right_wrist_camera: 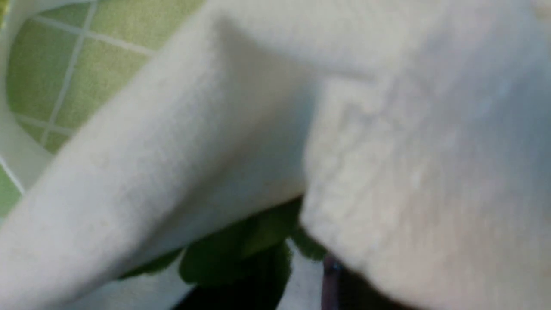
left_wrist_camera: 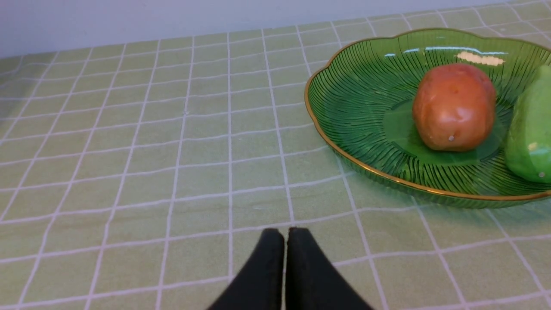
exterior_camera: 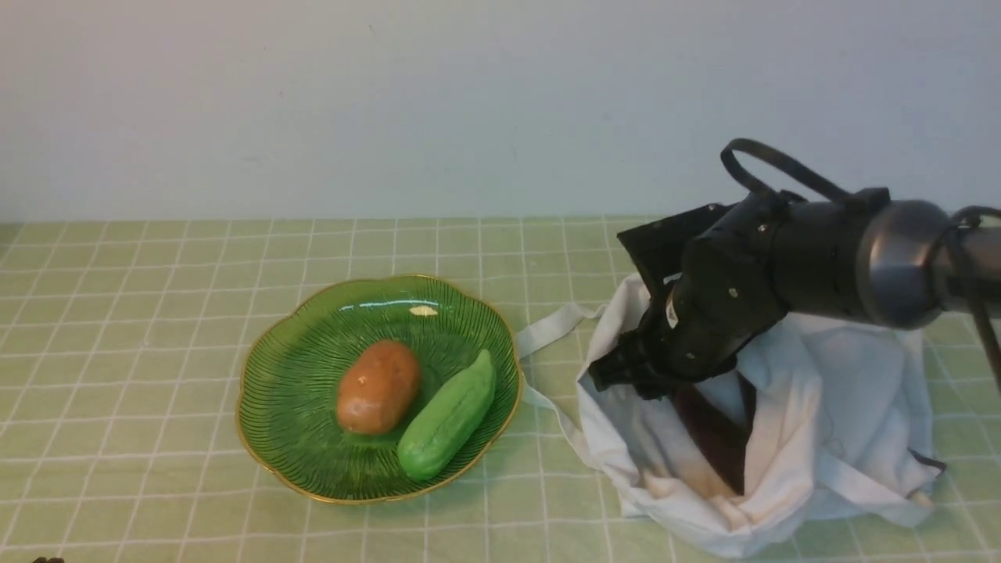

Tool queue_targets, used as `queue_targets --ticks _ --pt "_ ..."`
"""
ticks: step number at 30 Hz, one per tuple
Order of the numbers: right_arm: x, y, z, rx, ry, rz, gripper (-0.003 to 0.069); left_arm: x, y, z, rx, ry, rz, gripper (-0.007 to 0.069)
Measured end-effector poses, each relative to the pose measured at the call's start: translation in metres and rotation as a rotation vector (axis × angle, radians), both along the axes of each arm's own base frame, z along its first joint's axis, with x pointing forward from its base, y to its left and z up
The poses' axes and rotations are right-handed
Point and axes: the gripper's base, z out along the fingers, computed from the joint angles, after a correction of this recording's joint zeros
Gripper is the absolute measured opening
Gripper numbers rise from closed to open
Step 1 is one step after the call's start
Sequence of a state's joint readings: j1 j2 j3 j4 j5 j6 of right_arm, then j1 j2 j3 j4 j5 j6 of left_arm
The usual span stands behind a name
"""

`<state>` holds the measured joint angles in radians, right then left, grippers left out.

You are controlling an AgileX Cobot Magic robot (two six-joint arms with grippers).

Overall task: Take vegetables from bag on green coffee tablecloth place on plate.
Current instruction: 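Reach into the cloth bag and grasp a vegetable inside it with the right gripper, then take the carrot out of the cloth bag and place it on the plate with the right gripper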

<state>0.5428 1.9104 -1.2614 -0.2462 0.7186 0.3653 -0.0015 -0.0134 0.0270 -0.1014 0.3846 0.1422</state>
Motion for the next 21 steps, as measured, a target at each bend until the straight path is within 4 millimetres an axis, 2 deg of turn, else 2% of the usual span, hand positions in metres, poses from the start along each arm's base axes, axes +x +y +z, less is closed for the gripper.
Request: queue_targets --ticks 2,4,7,10,13,14,18,19,21 --pt "0.0 -0.001 0.0 -0.014 -0.004 0.007 0.0057 0.0 0.0 0.0 0.0 0.0 0.0 -0.0005" --pt "-0.001 -0.002 0.004 -0.023 0.0 0.005 0.0011 0.0 0.0 0.0 0.0 0.0 0.0 -0.0005" --pt "-0.007 -0.004 0.017 -0.027 -0.001 0.007 -0.0007 0.0 0.0 0.0 0.0 0.0 0.0 -0.0005" --pt "-0.022 0.001 0.045 -0.013 -0.02 0.061 -0.0008 0.0 0.0 0.0 0.0 0.0 0.0 -0.0005" --pt "-0.045 0.01 0.076 0.027 -0.051 0.134 -0.0009 0.0 0.0 0.0 0.0 0.0 0.0 -0.0005" --pt "-0.046 0.011 0.076 0.027 -0.051 0.139 -0.0009 0.0 0.0 0.0 0.0 0.0 0.0 -0.0005" --pt "-0.079 0.023 0.103 0.043 -0.053 0.225 -0.0009 0.0 0.0 0.0 0.0 0.0 0.0 -0.0005" --pt "-0.079 0.023 0.104 0.044 -0.054 0.225 -0.0009 0.0 0.0 0.0 0.0 0.0 0.0 -0.0005" --pt "-0.095 0.028 0.119 0.074 -0.079 0.265 -0.0009 0.0 0.0 0.0 0.0 0.0 0.0 -0.0005"
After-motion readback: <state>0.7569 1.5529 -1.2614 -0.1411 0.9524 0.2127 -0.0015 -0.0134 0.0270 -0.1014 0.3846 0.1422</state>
